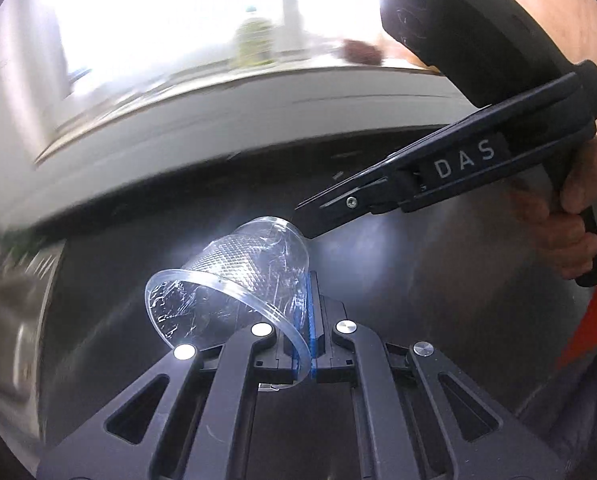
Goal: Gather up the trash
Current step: 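Carry the clear plastic cup to the floor bin and open the right tool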
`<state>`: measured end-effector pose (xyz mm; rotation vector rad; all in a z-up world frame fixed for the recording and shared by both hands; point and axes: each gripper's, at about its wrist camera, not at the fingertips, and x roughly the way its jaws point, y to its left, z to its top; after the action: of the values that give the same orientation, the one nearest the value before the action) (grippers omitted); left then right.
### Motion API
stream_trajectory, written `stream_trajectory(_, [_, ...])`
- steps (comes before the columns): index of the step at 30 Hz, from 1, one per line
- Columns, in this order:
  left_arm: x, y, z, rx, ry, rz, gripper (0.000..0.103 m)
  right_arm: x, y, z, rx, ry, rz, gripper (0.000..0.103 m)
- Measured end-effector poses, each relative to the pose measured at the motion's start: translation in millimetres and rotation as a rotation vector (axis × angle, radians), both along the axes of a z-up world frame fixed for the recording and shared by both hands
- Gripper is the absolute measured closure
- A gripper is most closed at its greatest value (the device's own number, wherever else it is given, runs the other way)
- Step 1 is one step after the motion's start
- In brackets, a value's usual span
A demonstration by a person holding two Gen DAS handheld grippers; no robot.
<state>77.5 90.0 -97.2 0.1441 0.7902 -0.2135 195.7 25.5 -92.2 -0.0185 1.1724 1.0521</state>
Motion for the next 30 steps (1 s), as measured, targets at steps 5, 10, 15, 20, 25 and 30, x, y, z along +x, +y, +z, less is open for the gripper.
stream_trajectory(5, [-81, 69, -7, 0.007, 0.037, 0.18, 0.101, -63, 91, -10, -0.004, 0.034, 0.176, 0.102])
stream_trajectory(10, [-153, 130, -15, 0.003, 0.076, 0.362, 0.101, -134, 187, -21, -0.01, 0.053, 0.365, 0.102])
stream_trajectory(15, [-223, 186, -31, -0.012, 0.119, 0.512, 0.101, -201, 267, -40, -0.044, 0.055, 0.507, 0.102])
stream_trajectory(20, [-267, 231, -56, -0.046, 0.165, 0.61, 0.1, -245, 320, -62, -0.092, 0.043, 0.585, 0.102])
stream_trajectory(25, [-292, 262, -88, -0.091, 0.213, 0.643, 0.1, -269, 358, -88, -0.157, 0.033, 0.593, 0.102])
stream_trajectory(30, [-299, 286, -128, -0.137, 0.261, 0.654, 0.1, -270, 383, -118, -0.239, 0.018, 0.565, 0.102])
